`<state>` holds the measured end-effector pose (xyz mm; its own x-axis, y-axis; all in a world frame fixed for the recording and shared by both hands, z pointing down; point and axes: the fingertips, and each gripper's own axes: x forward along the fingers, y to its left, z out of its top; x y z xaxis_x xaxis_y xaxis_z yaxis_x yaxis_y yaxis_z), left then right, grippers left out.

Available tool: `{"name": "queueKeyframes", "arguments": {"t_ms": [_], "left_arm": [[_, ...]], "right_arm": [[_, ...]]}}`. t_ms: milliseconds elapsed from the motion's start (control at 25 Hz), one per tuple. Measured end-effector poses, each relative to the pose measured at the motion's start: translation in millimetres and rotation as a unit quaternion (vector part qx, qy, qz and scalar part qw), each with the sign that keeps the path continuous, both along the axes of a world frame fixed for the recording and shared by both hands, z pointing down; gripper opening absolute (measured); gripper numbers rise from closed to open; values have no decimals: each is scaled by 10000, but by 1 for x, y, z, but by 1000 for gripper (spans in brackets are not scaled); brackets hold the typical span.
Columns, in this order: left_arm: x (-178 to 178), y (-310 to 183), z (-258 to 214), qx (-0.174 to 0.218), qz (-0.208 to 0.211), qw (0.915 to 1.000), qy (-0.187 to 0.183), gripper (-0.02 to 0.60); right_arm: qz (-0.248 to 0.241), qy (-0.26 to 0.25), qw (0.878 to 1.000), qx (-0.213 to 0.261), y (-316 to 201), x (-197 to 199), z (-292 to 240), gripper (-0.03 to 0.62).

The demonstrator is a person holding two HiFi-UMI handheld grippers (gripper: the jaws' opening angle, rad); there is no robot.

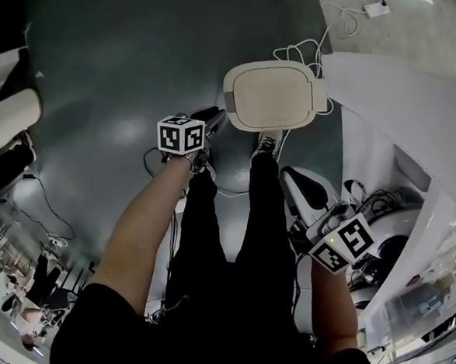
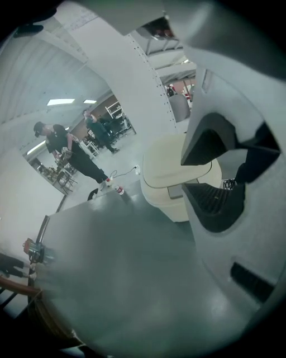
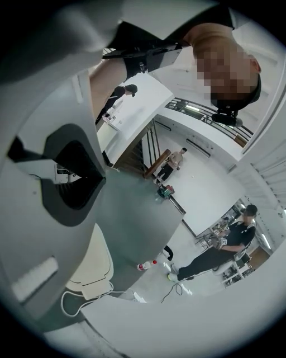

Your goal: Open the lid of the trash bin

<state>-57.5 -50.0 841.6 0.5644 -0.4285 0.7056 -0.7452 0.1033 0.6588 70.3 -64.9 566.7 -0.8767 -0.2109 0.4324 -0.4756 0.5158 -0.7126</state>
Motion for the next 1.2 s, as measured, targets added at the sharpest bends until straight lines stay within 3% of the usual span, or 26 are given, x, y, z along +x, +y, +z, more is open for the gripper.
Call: {"name": "queueKeyframes", "arguments": {"t_ms": [280,760,960,1200], "left_arm": [[-6,-12,43,-203,-318,9993,-27,114],[-5,-14,72,-330,-10,9992,-220,124],[2,-16,72,-217,156,9995,-165,58],[1,-14,74,-235,-113,9996,58,58]], "right_arm": [[-25,10,9998,-201,1,4,29,8],[-84,38,9993,-368,3,1,51,8],[-101,42,9990,-441,6,-1,57,8],[-168,33,9985,-519,11,-8,62,8]]}}
